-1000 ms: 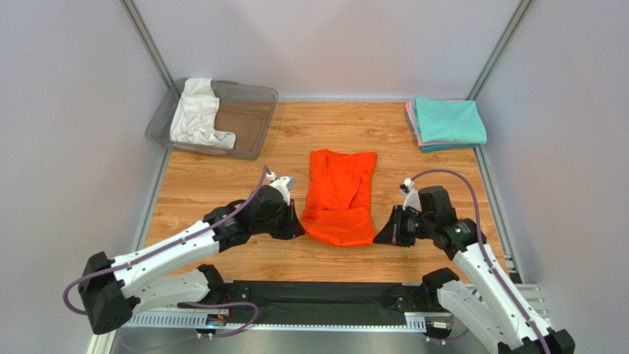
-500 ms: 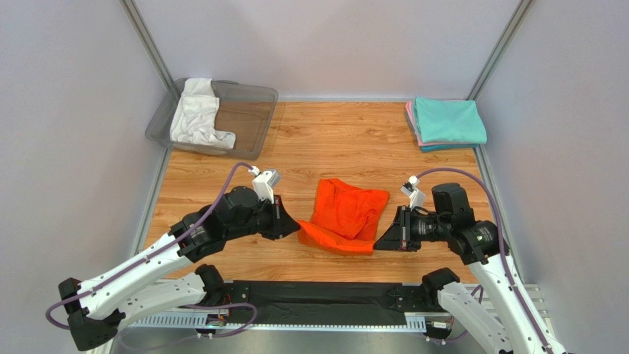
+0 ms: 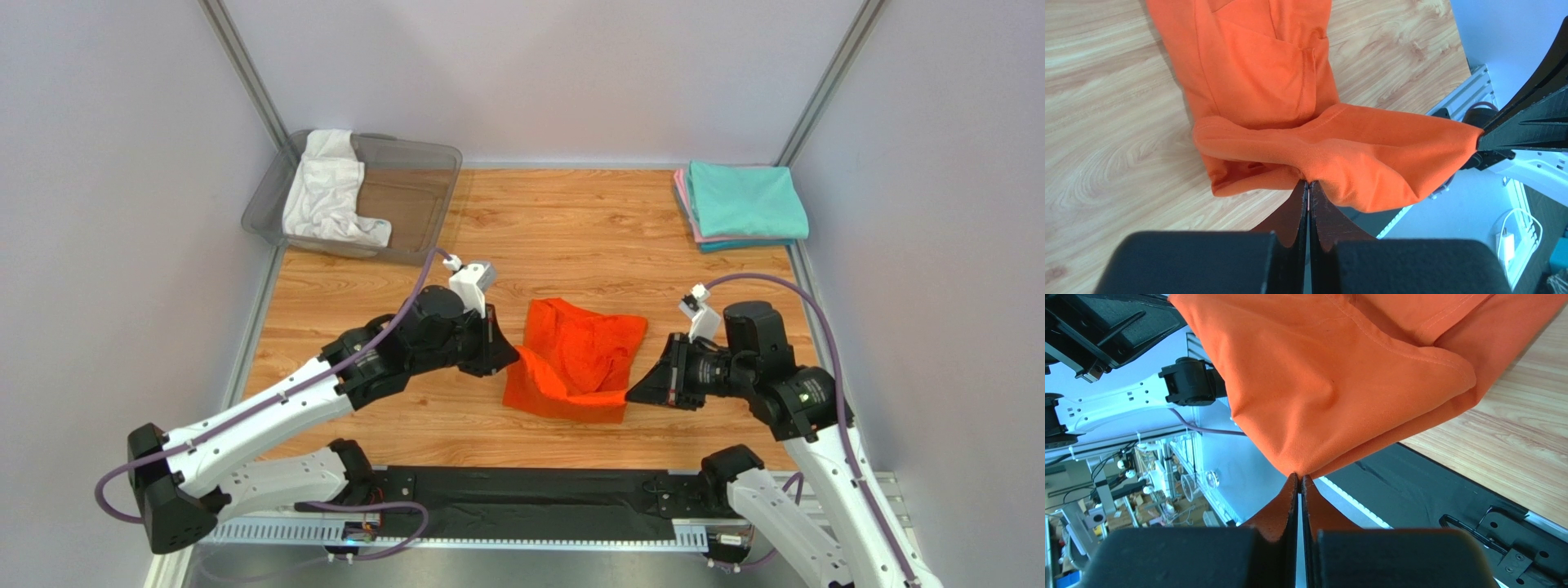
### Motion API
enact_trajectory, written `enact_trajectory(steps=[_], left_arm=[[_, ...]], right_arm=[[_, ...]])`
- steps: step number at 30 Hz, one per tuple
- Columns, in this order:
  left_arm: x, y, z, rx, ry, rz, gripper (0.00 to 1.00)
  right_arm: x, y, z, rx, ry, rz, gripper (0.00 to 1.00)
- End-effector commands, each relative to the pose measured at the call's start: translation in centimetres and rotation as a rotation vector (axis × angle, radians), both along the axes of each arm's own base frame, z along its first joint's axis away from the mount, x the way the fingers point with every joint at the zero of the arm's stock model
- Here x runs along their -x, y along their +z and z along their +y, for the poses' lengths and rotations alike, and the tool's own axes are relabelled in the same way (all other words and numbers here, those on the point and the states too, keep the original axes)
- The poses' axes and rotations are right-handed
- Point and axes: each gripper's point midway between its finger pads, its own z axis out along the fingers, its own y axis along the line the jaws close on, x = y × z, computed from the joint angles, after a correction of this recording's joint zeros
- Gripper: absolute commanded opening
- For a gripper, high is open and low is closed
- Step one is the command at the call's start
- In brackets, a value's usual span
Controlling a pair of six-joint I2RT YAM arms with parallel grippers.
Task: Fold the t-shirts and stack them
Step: Fold the tshirt
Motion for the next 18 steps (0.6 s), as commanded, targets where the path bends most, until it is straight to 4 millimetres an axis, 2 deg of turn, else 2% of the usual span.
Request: enact_trajectory(steps=[1, 10, 17, 18], left_arm=[[-1.4, 3.2, -1.8, 0.081, -0.038, -0.074, 0.00], [-4.1, 1.6, -2.9, 0.098, -0.043, -0.012, 0.00], [-7.4, 1.8, -3.0, 0.108, -0.010, -0.014, 0.00], [-7.8, 1.2, -3.1, 0.097, -0.011, 0.001, 0.00]], right_arm=[[-0.9, 1.4, -0.3, -0.006, -0.056, -0.058, 0.00], [-3.5, 2.0, -1.1, 0.032, -0.151, -0.135, 0.00], [-7.1, 2.3, -1.1, 0.049, -0.209, -0.165, 0.00], [-7.5, 2.4, -1.3, 0.058, -0.216, -0.174, 0.00]])
